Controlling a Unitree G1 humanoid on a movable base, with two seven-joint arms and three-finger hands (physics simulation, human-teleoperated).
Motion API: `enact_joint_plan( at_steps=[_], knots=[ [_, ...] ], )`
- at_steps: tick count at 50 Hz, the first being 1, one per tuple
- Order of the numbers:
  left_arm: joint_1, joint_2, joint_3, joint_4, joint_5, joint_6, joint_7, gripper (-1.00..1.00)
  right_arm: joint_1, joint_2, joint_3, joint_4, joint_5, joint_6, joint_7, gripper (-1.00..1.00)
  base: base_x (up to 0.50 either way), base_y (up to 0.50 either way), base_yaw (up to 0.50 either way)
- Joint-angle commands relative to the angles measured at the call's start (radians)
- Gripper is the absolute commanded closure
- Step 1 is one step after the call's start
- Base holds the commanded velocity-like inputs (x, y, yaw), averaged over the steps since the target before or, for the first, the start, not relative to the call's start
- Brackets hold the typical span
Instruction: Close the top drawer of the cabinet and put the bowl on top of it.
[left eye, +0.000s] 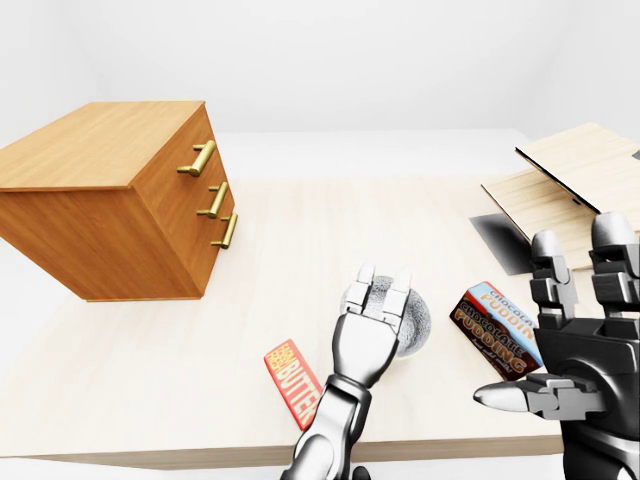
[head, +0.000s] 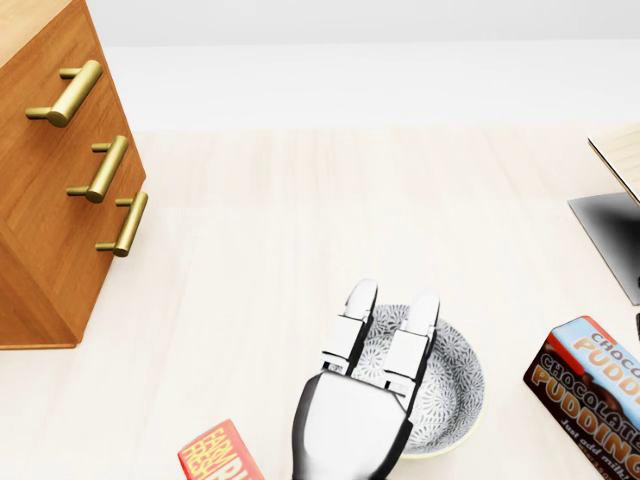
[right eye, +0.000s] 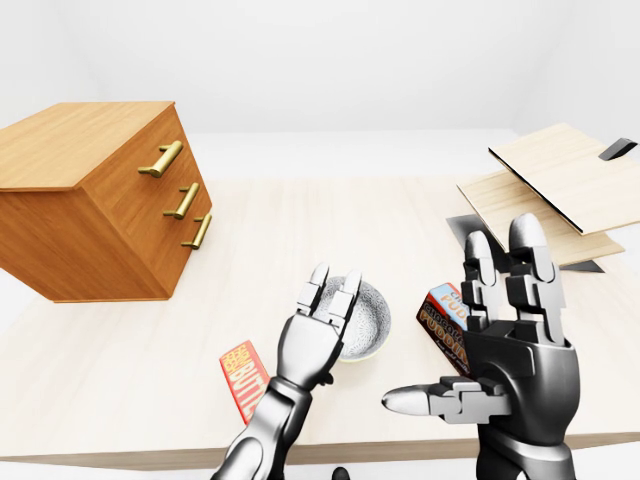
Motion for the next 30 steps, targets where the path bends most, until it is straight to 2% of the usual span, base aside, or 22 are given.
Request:
enact_joint_plan(
  at_steps=[1,6,17,30],
  knots=[
    [-0.031,-0.019,0.034,0.085,0.004,0.0,0.017,-1.0,0.002,0.0,0.002,0.002,0.0,0.0,0.001,-1.0,0.0,0.0,0.0],
    [-0.059,-0.03,0.066,0.125,-0.005,0.0,0.023,-1.0,0.001,0.0,0.001,0.001,0.0,0.0,0.001,-1.0,0.0,0.0,0.0],
    [-0.048,-0.035,0.054,0.14,0.023,0.0,0.027,-1.0,0.0,-0.002,0.004,0.002,-0.003,0.0,0.0,-1.0,0.0,0.0,0.0],
    [-0.071,-0.044,0.076,0.186,0.019,0.0,0.044,-1.0,-0.003,-0.005,0.005,0.001,-0.002,0.0,-0.004,-1.0,0.0,0.0,0.0]
  ],
)
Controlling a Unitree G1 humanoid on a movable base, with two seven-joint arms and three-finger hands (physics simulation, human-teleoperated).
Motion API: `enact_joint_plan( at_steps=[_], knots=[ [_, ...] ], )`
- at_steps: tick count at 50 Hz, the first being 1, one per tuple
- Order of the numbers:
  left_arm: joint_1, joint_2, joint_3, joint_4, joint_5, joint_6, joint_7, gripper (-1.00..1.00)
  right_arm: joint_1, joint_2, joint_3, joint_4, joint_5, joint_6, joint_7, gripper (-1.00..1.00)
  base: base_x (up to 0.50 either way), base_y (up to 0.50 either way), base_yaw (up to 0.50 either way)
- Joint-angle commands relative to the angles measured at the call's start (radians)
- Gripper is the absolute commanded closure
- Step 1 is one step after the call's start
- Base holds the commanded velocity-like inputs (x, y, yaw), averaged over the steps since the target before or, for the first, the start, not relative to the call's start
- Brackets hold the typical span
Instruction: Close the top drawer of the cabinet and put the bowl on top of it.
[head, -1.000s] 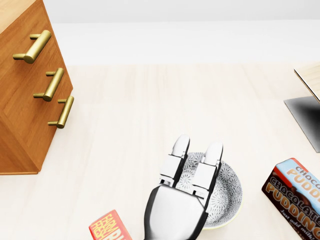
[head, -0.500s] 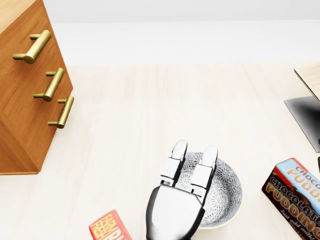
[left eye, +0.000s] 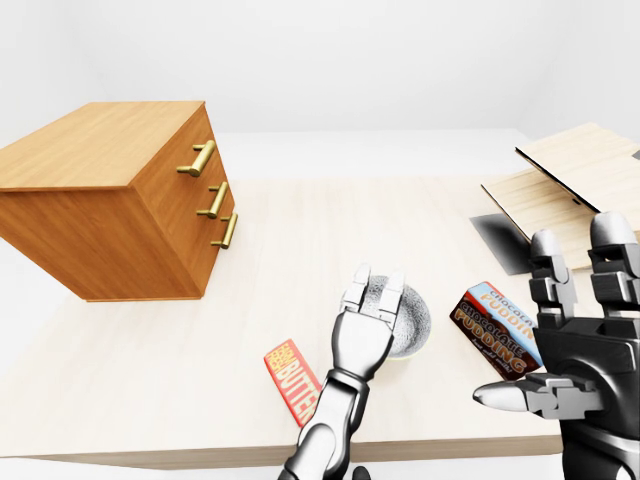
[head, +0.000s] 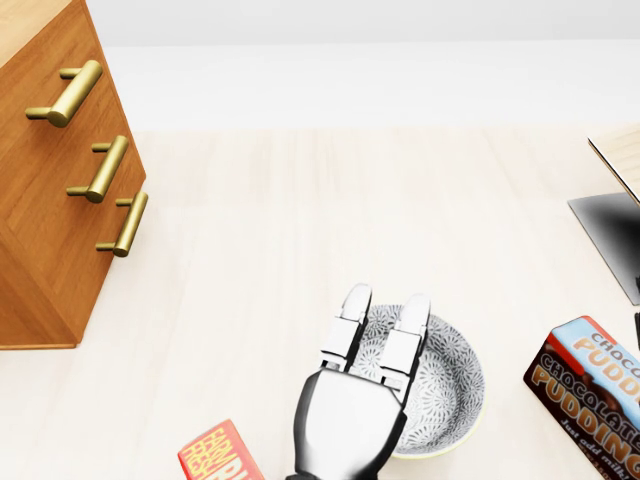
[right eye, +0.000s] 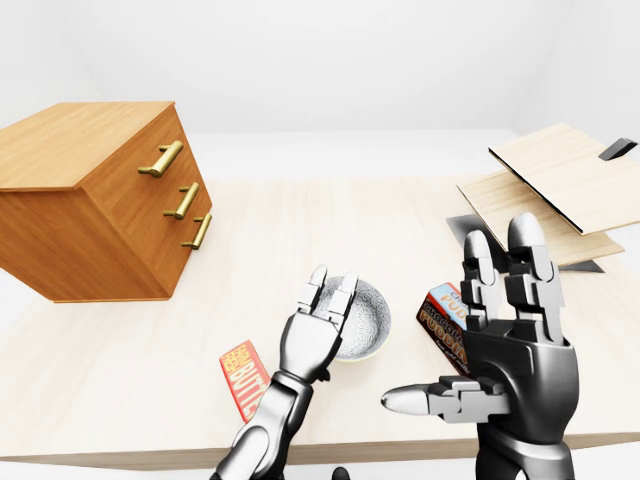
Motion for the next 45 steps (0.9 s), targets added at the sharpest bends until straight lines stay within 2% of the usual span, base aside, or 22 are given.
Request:
enact_joint_plan(
  at_steps=[1,2,23,35,45],
  knots=[
    [-0.015,-0.008,0.015,0.042,0.002,0.0,0.018,-0.09,0.0,-0.001,0.0,0.0,0.001,0.0,-0.001,-1.0,0.0,0.0,0.0],
    [-0.012,-0.006,0.012,0.044,0.006,0.0,0.021,1.0,0.0,-0.001,0.0,0.0,0.001,0.0,-0.001,-1.0,0.0,0.0,0.0],
    [-0.008,-0.008,0.008,0.039,0.02,0.0,0.016,1.0,-0.001,-0.003,0.003,0.009,-0.002,0.0,-0.001,-1.0,0.0,0.0,0.0],
    [-0.026,0.003,0.038,-0.031,0.02,0.0,-0.047,1.0,0.0,-0.002,0.006,0.009,-0.004,0.0,0.0,-1.0,0.0,0.0,0.0],
    [-0.035,0.015,0.06,-0.168,0.052,0.0,-0.159,1.0,0.003,-0.002,0.01,0.008,-0.007,0.0,0.0,-1.0,0.0,0.0,0.0]
  ],
)
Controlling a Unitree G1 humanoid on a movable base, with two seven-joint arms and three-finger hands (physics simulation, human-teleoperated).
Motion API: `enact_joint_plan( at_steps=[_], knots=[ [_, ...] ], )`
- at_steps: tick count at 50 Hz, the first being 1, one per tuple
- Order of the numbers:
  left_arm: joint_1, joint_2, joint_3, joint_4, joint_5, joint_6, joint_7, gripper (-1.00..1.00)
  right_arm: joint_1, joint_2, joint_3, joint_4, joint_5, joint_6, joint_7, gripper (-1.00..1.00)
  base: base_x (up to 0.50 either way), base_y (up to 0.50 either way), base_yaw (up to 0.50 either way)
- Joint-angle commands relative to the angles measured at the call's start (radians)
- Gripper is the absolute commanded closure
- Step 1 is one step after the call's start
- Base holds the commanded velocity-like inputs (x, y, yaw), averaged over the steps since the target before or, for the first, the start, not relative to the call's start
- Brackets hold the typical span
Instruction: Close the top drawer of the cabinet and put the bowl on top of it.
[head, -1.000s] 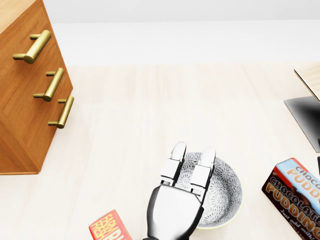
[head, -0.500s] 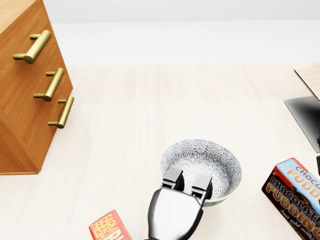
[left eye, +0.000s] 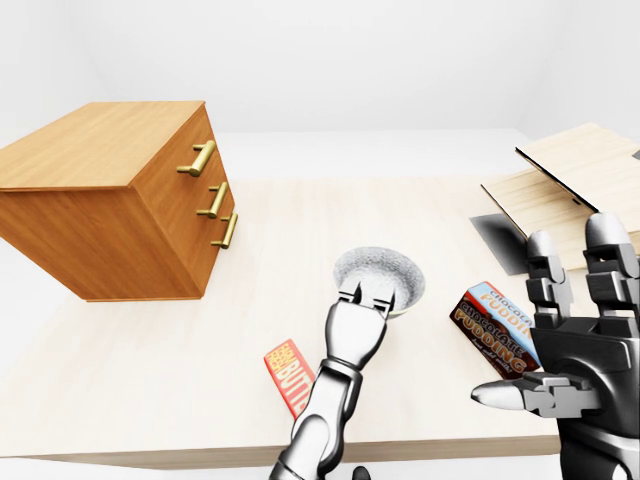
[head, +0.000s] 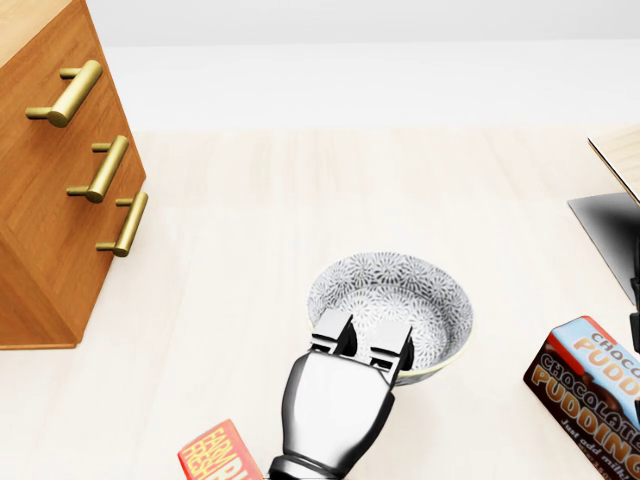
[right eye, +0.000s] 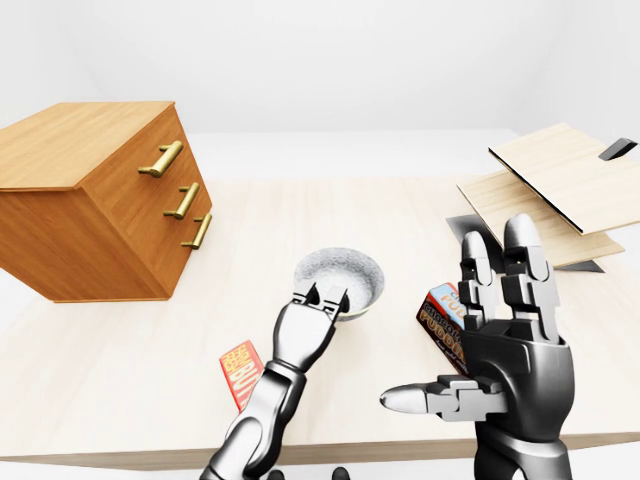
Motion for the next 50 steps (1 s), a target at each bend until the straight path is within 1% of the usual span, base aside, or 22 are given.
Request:
enact_joint_plan(
  at_steps=[1,10,17,20,21,22,25,26,27,28,29,30,31,32,34,36,37,40,45,46,50],
  knots=[
    [-0.012,0.01,0.02,-0.126,0.035,0.0,-0.08,1.0,0.002,0.0,0.003,-0.001,-0.002,0.0,0.0,-1.0,0.0,0.0,0.0],
    [-0.018,0.015,0.038,-0.218,0.054,0.0,-0.155,1.0,0.002,0.0,0.009,0.001,-0.007,0.0,-0.002,-1.0,0.0,0.0,0.0],
    [-0.029,0.02,0.059,-0.332,0.088,0.0,-0.25,1.0,0.005,0.0,0.015,0.001,-0.01,0.0,-0.002,-1.0,0.0,0.0,0.0],
    [-0.05,0.017,0.083,-0.379,0.089,0.0,-0.296,1.0,0.007,0.001,0.014,-0.003,-0.009,0.0,-0.001,-1.0,0.0,0.0,0.0],
    [-0.06,0.014,0.094,-0.399,0.083,0.0,-0.328,1.0,0.008,0.001,0.016,-0.002,-0.01,0.0,0.0,-1.0,0.0,0.0,0.0],
    [-0.084,0.014,0.119,-0.426,0.081,0.0,-0.37,1.0,0.01,0.002,0.017,-0.002,-0.012,0.0,0.001,-1.0,0.0,0.0,0.0],
    [-0.117,0.01,0.156,-0.47,0.065,0.0,-0.448,1.0,0.007,0.001,0.017,0.0,-0.012,0.0,0.001,-1.0,0.0,0.0,0.0],
    [-0.135,0.006,0.174,-0.478,0.063,0.0,-0.446,1.0,0.006,0.001,0.017,0.0,-0.013,0.0,-0.001,-1.0,0.0,0.0,0.0],
    [-0.152,0.004,0.19,-0.487,0.061,0.0,-0.459,1.0,0.007,0.001,0.018,-0.001,-0.013,0.0,0.0,-1.0,0.0,0.0,0.0],
    [-0.168,0.007,0.204,-0.503,0.062,0.0,-0.492,1.0,0.008,0.002,0.021,0.0,-0.015,0.0,0.0,-1.0,0.0,0.0,0.0],
    [-0.182,0.006,0.217,-0.514,0.063,0.0,-0.504,1.0,0.007,0.002,0.024,0.003,-0.019,0.0,0.0,-1.0,0.0,0.0,0.0],
    [-0.207,0.004,0.237,-0.531,0.06,0.0,-0.525,1.0,0.007,0.001,0.028,0.006,-0.023,0.0,-0.001,-1.0,0.0,0.0,0.0],
    [-0.239,0.004,0.259,-0.557,0.061,0.0,-0.572,1.0,0.008,0.001,0.031,0.007,-0.024,0.0,-0.001,-1.0,0.0,0.0,0.0],
    [-0.267,0.006,0.281,-0.573,0.058,0.0,-0.601,1.0,0.008,0.0,0.033,0.009,-0.026,0.0,-0.001,-1.0,0.0,0.0,0.0],
    [-0.313,0.011,0.311,-0.587,0.055,0.0,-0.637,1.0,0.009,-0.001,0.035,0.01,-0.026,0.0,-0.003,-1.0,0.0,0.0,0.0],
    [-0.374,0.02,0.346,-0.607,0.059,0.0,-0.691,1.0,0.01,-0.002,0.036,0.01,-0.026,0.0,-0.003,-1.0,0.0,0.0,0.0],
    [-0.441,0.031,0.382,-0.623,0.061,0.0,-0.749,1.0,0.008,-0.004,0.032,0.009,-0.021,0.0,-0.005,-1.0,0.0,0.0,0.0],
    [-0.551,0.061,0.431,-0.625,0.06,0.0,-0.822,1.0,0.009,-0.003,0.026,0.006,-0.015,0.0,-0.003,-1.0,0.0,0.0,0.0],
    [-0.726,0.142,0.504,-0.605,0.037,0.0,-0.905,1.0,0.007,-0.004,0.025,0.007,-0.016,0.0,-0.005,-1.0,0.0,0.0,0.0],
    [-0.75,0.16,0.512,-0.604,0.025,0.0,-0.921,1.0,0.008,-0.004,0.022,0.005,-0.012,0.0,-0.004,-1.0,0.0,0.0,0.0],
    [-0.812,0.211,0.534,-0.579,-0.016,0.0,-0.931,1.0,0.009,-0.001,0.02,0.002,-0.013,0.0,-0.002,-1.0,0.0,0.0,0.0]
  ],
)
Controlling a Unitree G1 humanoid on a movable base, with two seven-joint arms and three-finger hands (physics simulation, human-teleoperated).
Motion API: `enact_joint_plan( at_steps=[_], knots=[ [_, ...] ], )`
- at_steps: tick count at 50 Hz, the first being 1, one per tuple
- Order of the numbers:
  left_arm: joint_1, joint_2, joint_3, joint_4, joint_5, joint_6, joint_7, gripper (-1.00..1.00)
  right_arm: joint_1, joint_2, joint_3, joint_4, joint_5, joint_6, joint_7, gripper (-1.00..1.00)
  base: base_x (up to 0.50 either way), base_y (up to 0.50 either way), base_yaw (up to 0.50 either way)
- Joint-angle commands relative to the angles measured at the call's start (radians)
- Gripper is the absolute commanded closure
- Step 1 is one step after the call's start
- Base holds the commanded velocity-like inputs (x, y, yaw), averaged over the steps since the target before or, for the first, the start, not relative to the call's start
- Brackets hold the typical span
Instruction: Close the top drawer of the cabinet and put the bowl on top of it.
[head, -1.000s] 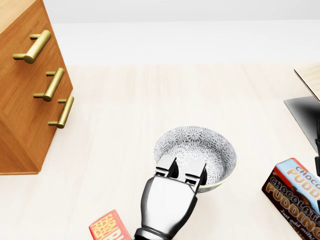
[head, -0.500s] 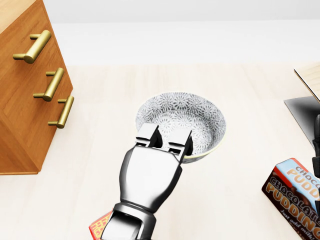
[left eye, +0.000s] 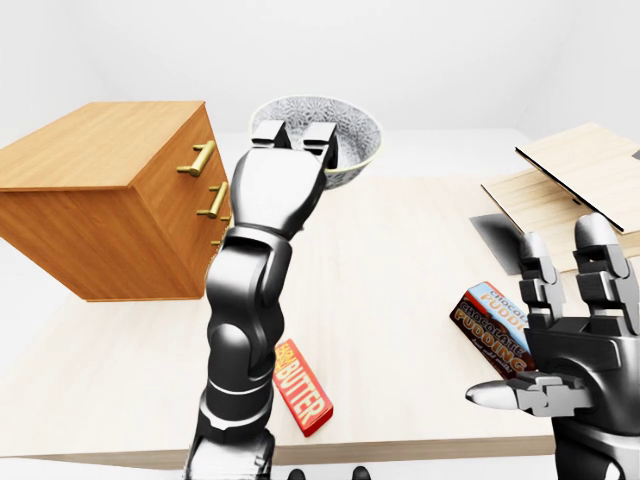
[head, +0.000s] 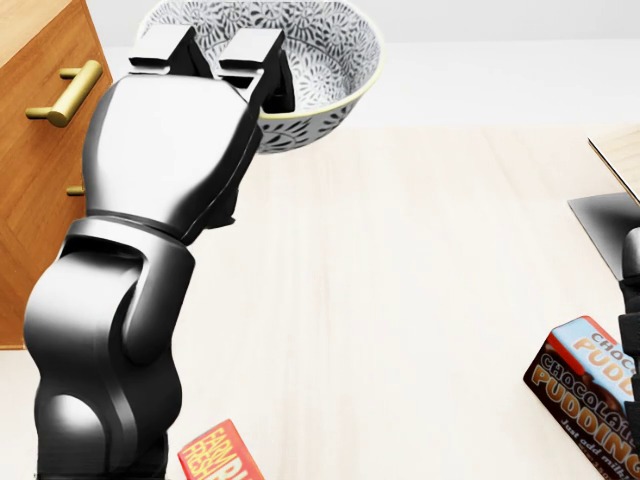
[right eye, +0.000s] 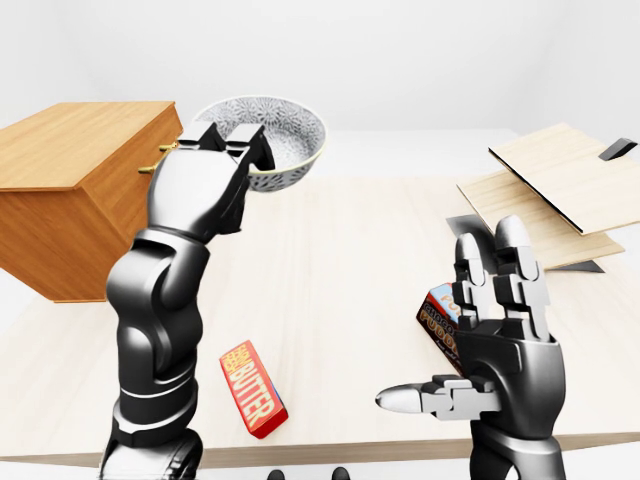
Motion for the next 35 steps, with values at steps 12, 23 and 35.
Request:
enact_joint_plan(
  at_steps=[12,23,35],
  knots=[
    [-0.364,0.216,0.153,0.066,-0.118,0.0,-0.101,1.0,0.007,0.002,0.009,-0.003,-0.006,0.0,-0.002,-1.0,0.0,0.0,0.0],
    [-0.435,0.324,0.205,0.136,-0.17,0.0,-0.082,1.0,0.013,0.006,0.026,0.002,-0.022,0.0,0.0,-1.0,0.0,0.0,0.0],
    [-0.485,0.457,0.255,0.223,-0.316,0.0,0.002,1.0,0.018,0.004,0.041,0.007,-0.03,0.0,-0.004,-1.0,0.0,0.0,0.0]
  ],
)
